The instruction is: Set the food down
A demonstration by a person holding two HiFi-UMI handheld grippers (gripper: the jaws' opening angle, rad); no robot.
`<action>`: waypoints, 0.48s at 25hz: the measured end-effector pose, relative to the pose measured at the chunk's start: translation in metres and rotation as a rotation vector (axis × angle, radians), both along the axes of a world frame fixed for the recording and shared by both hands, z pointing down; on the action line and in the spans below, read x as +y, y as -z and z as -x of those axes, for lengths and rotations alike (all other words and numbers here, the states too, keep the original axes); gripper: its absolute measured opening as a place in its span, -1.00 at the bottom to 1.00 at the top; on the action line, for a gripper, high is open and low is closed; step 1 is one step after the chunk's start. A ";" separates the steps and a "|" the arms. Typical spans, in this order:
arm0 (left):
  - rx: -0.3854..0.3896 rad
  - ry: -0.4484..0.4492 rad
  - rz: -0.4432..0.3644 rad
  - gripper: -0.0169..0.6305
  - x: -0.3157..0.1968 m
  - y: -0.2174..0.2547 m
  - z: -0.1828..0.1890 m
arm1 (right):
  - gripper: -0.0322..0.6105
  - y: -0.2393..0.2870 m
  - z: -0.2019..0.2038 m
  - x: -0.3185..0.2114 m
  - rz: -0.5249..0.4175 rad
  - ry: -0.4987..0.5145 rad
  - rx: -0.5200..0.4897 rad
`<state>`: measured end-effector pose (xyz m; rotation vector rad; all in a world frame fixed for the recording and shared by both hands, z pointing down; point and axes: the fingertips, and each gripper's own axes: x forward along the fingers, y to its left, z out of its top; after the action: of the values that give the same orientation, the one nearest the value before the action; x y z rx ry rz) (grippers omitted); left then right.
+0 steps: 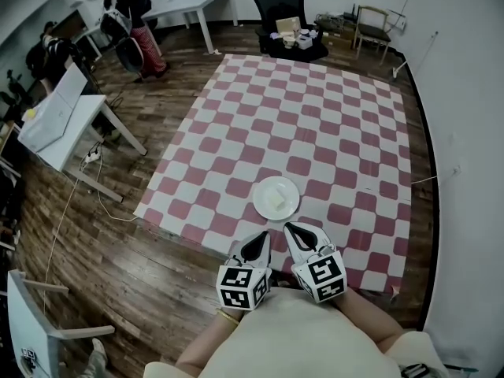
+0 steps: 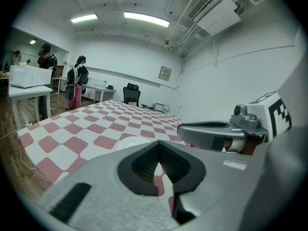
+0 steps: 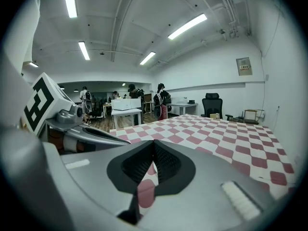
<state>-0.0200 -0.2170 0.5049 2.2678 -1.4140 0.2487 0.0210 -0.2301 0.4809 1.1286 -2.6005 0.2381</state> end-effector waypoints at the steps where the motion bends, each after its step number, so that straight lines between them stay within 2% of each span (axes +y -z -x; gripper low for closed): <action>1: -0.007 -0.006 -0.004 -0.93 0.002 0.000 -0.002 | -0.89 -0.001 0.001 0.002 0.003 0.006 -0.006; 12: -0.007 0.023 -0.009 -0.93 0.014 0.001 -0.001 | -0.89 -0.001 -0.001 0.013 -0.006 0.029 -0.028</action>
<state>-0.0191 -0.2032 0.5043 2.2585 -1.4468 0.2440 0.0217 -0.2170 0.4821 1.0966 -2.6413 0.2414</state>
